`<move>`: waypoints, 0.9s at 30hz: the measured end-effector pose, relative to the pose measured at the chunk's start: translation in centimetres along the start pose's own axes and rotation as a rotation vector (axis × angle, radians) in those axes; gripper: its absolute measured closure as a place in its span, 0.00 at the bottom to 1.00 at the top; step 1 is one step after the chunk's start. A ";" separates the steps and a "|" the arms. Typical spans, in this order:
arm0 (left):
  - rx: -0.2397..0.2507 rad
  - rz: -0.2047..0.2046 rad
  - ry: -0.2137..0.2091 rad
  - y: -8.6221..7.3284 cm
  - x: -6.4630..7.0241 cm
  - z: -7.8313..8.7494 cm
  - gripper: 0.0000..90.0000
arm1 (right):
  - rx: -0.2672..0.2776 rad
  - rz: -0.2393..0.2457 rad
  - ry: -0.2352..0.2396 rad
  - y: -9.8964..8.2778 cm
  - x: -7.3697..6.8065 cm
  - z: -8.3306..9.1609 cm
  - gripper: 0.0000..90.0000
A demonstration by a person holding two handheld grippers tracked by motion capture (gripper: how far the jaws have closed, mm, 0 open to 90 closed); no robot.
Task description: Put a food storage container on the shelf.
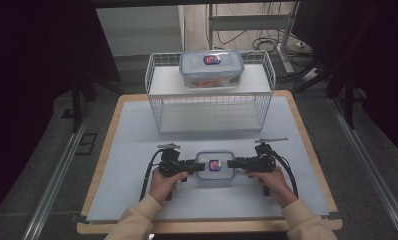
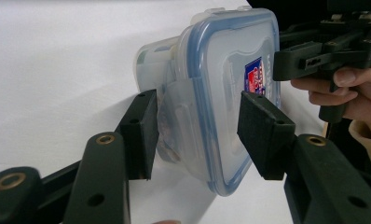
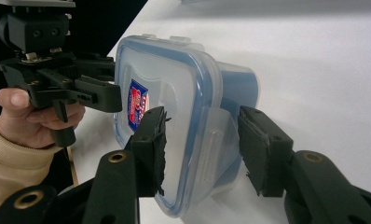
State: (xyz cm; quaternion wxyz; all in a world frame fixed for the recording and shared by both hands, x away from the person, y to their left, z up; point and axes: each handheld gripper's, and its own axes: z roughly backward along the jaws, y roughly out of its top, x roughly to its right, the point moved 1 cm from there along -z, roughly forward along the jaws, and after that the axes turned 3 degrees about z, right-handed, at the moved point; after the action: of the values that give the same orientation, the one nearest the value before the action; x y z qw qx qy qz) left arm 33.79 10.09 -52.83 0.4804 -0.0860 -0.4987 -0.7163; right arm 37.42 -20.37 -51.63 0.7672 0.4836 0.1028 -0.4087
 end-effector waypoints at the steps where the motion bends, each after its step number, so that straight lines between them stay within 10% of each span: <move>1: 0.002 0.000 0.002 0.0 0.0 0.0 0.55 | -0.001 -0.002 0.001 0.0 0.0 0.0 0.59; 27: 0.031 -0.029 0.021 0.1 1.0 0.5 0.57 | 0.028 0.059 -0.011 0.1 -0.7 0.6 0.60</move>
State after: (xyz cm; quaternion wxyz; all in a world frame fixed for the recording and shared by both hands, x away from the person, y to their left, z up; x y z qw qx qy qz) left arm 33.17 9.87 -51.92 0.4764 -0.0636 -0.5060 -0.7162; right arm 36.89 -20.46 -50.93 0.7726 0.4947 0.0788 -0.3901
